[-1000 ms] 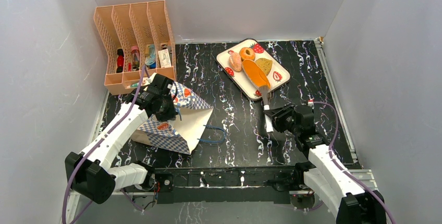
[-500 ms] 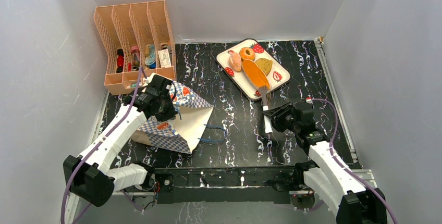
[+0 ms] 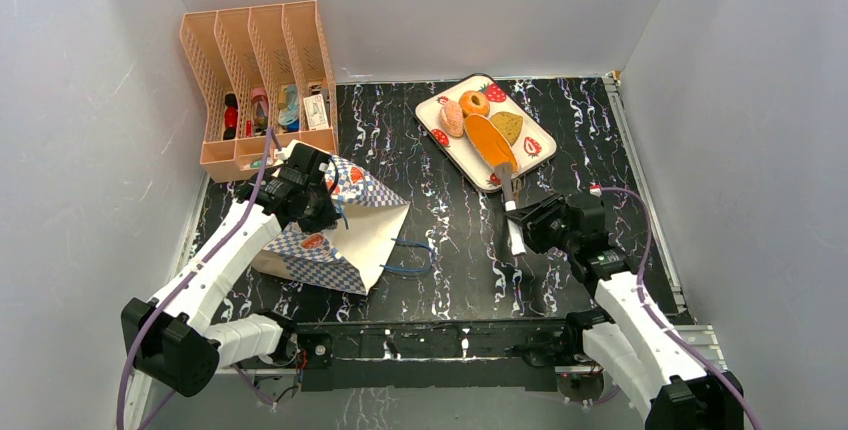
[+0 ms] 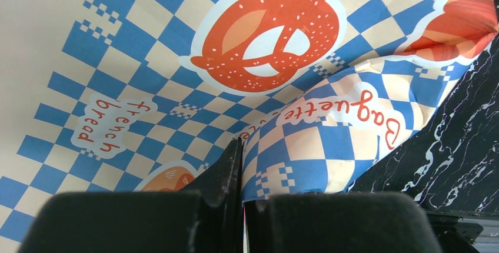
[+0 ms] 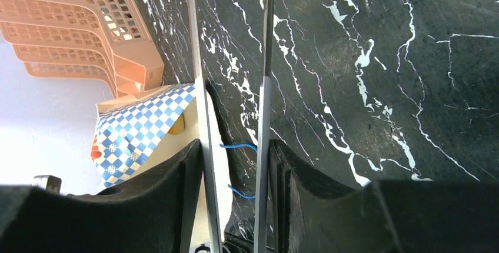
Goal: Take the fake bread out of the paper bag
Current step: Place the fake bread in the container.
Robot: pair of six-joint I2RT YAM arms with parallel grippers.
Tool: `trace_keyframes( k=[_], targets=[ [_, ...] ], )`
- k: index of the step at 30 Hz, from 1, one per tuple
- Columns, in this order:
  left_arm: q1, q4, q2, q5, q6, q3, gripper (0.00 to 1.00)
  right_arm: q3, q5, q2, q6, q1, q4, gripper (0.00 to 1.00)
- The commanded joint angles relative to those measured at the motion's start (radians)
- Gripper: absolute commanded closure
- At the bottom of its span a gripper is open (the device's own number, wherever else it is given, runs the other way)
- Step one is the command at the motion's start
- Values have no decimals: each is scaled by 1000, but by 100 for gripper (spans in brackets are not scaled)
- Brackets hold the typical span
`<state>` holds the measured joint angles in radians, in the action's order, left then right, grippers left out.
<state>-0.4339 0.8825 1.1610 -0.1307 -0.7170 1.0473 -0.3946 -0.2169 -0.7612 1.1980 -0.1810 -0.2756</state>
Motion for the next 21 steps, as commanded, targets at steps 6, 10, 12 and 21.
trace_keyframes(
  k=[6,10,12,21],
  targets=[
    [5,14,-36,2,1,6,100,-70,-1,86,6,2,-75,59],
    [5,12,-37,2,6,5,100,-70,-1,142,13,2,-124,60],
    [4,9,-37,3,7,3,100,-72,-2,166,13,2,-148,60],
    [6,17,-53,-1,25,7,100,-101,-4,221,-21,2,-234,62]
  ],
)
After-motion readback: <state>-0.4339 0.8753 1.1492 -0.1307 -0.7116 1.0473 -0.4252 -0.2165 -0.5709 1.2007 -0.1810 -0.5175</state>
